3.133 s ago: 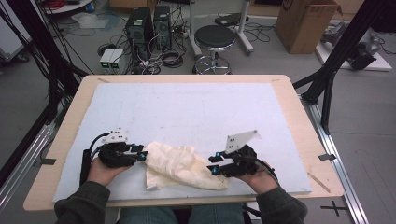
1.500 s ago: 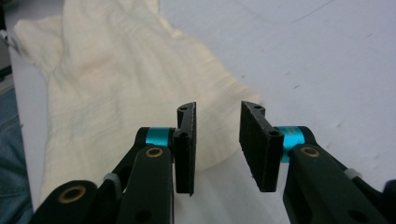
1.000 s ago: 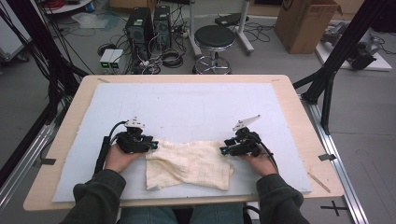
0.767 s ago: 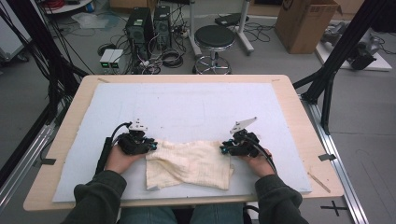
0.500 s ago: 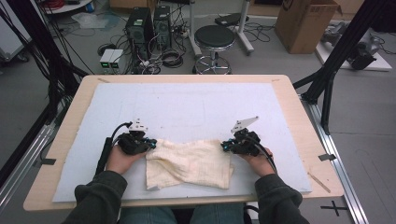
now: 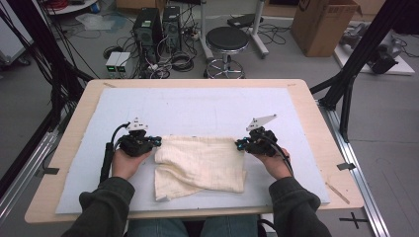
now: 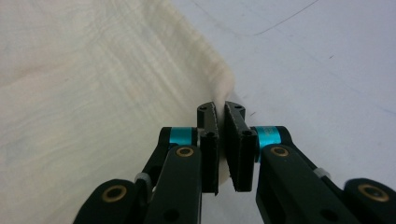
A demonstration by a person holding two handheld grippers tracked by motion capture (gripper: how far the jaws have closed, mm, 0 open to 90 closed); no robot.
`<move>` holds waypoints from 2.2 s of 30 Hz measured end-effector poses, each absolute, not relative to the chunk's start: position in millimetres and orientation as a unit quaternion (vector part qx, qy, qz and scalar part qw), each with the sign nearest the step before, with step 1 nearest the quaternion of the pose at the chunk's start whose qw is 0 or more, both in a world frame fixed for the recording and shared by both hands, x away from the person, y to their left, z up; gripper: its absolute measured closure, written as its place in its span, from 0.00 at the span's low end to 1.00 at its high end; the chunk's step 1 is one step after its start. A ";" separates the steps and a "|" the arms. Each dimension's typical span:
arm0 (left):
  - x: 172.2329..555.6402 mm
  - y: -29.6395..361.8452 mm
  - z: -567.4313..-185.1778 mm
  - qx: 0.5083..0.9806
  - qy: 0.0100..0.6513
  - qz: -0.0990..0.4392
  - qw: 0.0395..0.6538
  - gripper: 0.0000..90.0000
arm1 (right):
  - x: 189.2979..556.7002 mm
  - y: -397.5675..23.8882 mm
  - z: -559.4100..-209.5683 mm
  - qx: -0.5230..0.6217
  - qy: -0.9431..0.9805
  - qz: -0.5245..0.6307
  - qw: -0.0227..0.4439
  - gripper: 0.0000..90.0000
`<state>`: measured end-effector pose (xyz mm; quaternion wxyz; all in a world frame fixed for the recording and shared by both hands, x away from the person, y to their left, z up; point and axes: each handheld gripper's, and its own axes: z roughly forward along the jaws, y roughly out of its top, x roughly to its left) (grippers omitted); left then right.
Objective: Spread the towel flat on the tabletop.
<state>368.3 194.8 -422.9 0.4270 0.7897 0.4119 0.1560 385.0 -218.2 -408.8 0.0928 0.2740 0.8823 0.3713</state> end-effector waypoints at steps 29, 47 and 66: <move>445.5 190.8 -423.8 0.757 0.462 0.170 0.430 0.77 | 481.8 -219.6 -409.4 0.366 0.852 0.351 0.127 0.74; 384.5 191.8 -404.8 0.782 0.383 0.137 0.473 0.63 | 414.7 -225.7 -386.7 0.295 0.858 0.405 0.111 0.61; 314.7 193.1 -411.5 0.817 0.318 0.135 0.462 0.58 | 339.8 -241.4 -404.3 0.240 0.863 0.432 0.102 0.61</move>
